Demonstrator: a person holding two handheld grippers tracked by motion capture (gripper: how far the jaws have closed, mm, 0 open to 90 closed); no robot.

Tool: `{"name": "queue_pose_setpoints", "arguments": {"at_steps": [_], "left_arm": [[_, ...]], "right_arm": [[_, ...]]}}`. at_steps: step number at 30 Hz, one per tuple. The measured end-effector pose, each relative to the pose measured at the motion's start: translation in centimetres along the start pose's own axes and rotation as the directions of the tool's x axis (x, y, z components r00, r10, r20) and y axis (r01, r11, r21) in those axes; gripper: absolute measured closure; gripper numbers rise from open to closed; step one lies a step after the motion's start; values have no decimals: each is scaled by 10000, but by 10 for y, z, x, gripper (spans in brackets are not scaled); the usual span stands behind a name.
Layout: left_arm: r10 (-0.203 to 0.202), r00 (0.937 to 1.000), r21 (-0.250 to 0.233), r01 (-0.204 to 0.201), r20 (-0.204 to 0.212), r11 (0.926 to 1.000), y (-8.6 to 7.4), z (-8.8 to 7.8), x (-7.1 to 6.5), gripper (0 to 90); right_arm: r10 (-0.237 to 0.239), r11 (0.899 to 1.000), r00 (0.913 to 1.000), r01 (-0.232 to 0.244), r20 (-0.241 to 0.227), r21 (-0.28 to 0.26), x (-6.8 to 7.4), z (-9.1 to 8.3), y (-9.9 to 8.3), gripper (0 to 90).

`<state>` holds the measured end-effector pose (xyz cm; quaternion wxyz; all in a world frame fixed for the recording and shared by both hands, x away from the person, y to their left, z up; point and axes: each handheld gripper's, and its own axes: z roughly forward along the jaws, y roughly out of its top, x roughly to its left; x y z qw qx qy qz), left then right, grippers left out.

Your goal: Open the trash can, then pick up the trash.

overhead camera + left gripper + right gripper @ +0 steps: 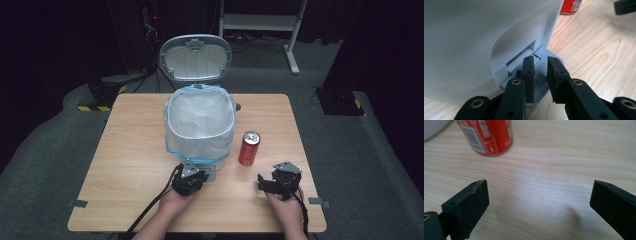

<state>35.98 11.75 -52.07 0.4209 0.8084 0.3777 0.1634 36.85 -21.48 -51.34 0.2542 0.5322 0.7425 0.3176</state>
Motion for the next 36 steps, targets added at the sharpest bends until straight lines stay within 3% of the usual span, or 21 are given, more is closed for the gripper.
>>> {"name": "queue_pose_setpoints", "arguments": {"at_steps": [17, 24, 32, 36], "left_arm": [[339, 9992, 33, -339, -229, 9994, 0, 0, -4, 757], [395, 9987, -12, -395, -314, 9992, -1, 0, -5, 757], [297, 9993, -11, -298, -209, 9996, -1, 0, -3, 756], [-33, 10000, -49, 33, 49, 10000, -1, 0, 1, 755]], "right_arm": [[218, 9904, 9935, -367, -1119, -1330, 14, -23, 15, 16], [-125, 9889, 9950, -24, -995, -1485, 19, -23, 23, 18], [155, 9847, 9941, -338, -1072, -1708, 23, -13, 47, 19], [197, 9829, 9930, -405, -1161, -1795, 25, -10, 54, 23]]}}
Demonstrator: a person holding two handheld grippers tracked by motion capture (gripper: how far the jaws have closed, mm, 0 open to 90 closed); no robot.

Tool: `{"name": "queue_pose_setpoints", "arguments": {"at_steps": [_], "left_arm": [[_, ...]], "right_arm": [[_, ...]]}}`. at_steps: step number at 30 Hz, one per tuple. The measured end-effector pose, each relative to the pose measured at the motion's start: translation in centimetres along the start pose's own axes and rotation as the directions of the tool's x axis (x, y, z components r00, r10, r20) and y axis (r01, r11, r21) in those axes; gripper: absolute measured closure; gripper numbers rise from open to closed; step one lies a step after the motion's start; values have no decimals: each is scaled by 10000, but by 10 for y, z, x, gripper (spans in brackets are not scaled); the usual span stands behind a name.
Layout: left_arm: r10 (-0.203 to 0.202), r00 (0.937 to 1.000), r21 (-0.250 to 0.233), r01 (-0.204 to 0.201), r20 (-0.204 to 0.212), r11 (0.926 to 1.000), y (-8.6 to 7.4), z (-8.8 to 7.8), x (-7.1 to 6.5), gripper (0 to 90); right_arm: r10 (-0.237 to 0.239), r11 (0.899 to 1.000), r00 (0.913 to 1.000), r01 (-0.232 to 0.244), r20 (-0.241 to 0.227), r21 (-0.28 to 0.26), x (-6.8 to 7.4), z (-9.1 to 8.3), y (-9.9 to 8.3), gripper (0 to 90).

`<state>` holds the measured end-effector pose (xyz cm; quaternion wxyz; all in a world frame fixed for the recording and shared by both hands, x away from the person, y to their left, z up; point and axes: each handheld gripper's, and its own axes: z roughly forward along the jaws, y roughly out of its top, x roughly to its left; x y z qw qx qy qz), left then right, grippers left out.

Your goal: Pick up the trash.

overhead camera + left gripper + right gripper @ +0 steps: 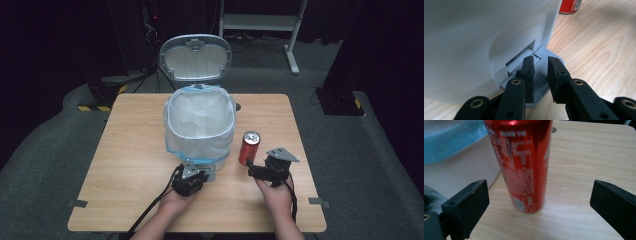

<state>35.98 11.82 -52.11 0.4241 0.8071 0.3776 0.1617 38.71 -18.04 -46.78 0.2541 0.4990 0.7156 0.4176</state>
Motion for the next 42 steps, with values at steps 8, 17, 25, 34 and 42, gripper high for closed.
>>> {"name": "queue_pose_setpoints", "arguments": {"at_steps": [8, 17, 25, 34, 42], "left_arm": [[183, 9998, 1, -183, -101, 9998, 0, 0, -2, 745], [207, 9998, 64, -206, -35, 9998, 0, 0, -2, 737], [223, 9997, 50, -223, -19, 9997, 0, 0, -2, 736], [208, 9998, 51, -208, -24, 9998, 0, 0, -2, 735], [214, 9998, 50, -214, -34, 9998, 0, 0, -2, 736]], "right_arm": [[-218, 9996, 9998, 218, 29, -204, 15, 13, 15, 31], [-89, 9982, 9997, 103, 228, -594, 22, 29, 21, 134], [-221, 9953, 9991, 253, 358, -930, 22, 34, 24, 307], [-725, 9841, 9938, 850, 840, -1559, 28, 17, 31, 340], [-690, 9767, 9945, 833, 782, -1979, 27, 2, 39, 341]]}}
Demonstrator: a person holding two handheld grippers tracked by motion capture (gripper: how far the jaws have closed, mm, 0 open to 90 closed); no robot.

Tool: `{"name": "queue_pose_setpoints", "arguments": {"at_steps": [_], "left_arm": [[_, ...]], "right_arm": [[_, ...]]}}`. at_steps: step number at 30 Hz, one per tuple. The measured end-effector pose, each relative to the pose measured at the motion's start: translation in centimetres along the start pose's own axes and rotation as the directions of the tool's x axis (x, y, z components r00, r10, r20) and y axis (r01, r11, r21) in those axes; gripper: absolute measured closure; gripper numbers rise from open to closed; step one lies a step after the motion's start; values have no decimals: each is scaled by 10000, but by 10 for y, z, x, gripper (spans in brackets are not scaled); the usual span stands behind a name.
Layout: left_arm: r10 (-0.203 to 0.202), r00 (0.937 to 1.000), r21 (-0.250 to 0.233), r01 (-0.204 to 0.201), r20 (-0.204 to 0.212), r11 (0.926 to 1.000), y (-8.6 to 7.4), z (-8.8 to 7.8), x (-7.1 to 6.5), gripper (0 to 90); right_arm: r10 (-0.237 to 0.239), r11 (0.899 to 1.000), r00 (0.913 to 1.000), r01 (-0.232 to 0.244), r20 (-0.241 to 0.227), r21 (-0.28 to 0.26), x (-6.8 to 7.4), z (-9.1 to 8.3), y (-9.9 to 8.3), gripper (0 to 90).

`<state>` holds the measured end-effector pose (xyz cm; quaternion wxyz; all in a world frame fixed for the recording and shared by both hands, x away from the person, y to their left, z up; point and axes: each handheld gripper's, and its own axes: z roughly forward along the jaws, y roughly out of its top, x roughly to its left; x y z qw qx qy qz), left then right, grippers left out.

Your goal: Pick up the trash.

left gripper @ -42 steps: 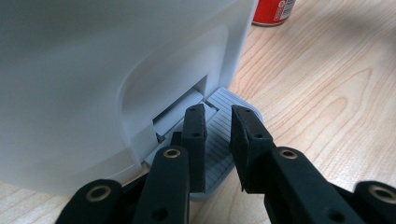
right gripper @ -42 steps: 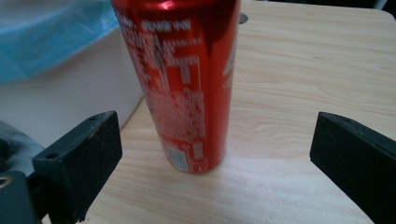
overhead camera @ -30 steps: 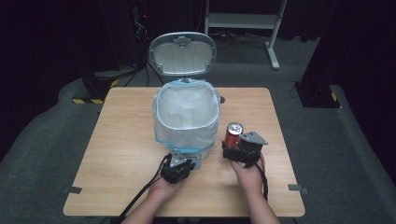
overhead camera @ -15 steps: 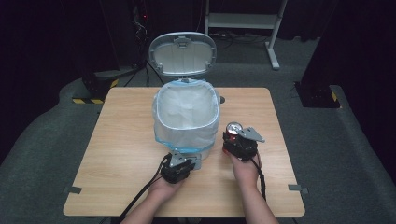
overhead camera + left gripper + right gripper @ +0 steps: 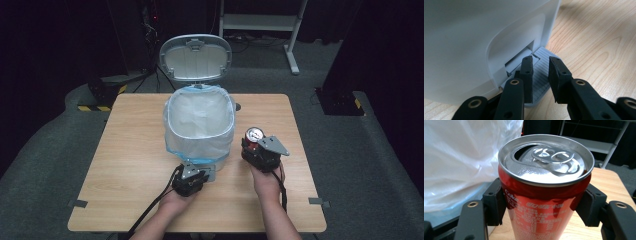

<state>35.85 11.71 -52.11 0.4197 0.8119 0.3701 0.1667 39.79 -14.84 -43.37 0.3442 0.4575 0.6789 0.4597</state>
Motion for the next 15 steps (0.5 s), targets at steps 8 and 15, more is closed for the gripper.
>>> {"name": "queue_pose_setpoints", "arguments": {"at_steps": [8, 15], "left_arm": [[5, 10000, 16, -5, 0, 10000, 0, 0, 0, 735], [-11, 10000, 17, 11, -2, 10000, 0, 0, 0, 735]], "right_arm": [[102, 9994, 9999, -103, -25, -324, -3, -9, 6, 341], [108, 9979, 9999, -108, -12, -644, -4, -20, 15, 340]]}}
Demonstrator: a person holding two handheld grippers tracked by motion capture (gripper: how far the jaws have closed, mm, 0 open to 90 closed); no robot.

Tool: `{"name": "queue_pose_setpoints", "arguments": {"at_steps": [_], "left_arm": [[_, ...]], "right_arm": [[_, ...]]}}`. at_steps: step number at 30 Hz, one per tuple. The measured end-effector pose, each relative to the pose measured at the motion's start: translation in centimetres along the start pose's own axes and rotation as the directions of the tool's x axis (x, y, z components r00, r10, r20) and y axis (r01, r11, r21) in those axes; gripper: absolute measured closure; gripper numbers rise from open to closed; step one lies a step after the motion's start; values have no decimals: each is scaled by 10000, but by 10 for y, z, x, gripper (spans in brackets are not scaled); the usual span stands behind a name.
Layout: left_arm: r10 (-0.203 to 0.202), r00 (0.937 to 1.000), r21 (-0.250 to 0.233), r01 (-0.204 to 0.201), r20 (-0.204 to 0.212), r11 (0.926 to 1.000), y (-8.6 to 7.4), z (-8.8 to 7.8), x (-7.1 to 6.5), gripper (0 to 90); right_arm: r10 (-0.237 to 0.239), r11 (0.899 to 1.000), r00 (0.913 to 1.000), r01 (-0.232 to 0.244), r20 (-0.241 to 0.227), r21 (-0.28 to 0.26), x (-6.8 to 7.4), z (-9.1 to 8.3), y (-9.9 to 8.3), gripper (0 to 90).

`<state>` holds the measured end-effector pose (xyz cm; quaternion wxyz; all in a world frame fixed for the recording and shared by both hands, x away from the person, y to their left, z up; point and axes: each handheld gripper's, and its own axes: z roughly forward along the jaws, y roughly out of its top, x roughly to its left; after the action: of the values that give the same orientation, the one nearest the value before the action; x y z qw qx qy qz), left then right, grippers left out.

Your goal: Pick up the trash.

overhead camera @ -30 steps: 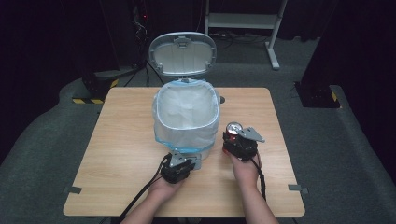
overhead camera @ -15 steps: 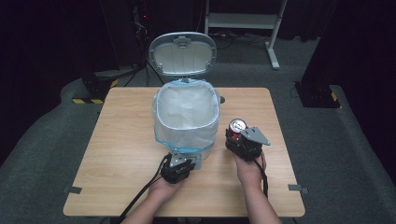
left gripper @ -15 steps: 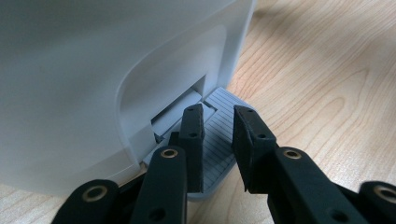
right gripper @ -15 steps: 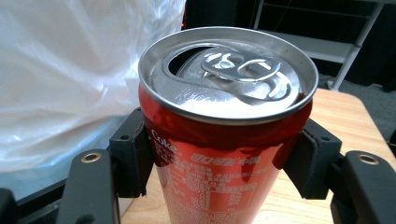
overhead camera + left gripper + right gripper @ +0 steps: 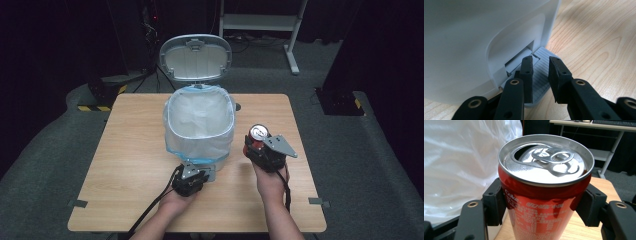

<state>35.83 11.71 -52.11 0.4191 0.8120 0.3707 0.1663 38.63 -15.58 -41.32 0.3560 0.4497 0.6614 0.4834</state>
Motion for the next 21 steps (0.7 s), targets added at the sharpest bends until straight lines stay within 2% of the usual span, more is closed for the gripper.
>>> {"name": "queue_pose_setpoints", "arguments": {"at_steps": [21], "left_arm": [[40, 10000, -15, -40, -32, 10000, 0, 0, 0, 734]], "right_arm": [[-54, 9966, 9999, 62, 99, -823, -2, -25, 30, 340]]}}
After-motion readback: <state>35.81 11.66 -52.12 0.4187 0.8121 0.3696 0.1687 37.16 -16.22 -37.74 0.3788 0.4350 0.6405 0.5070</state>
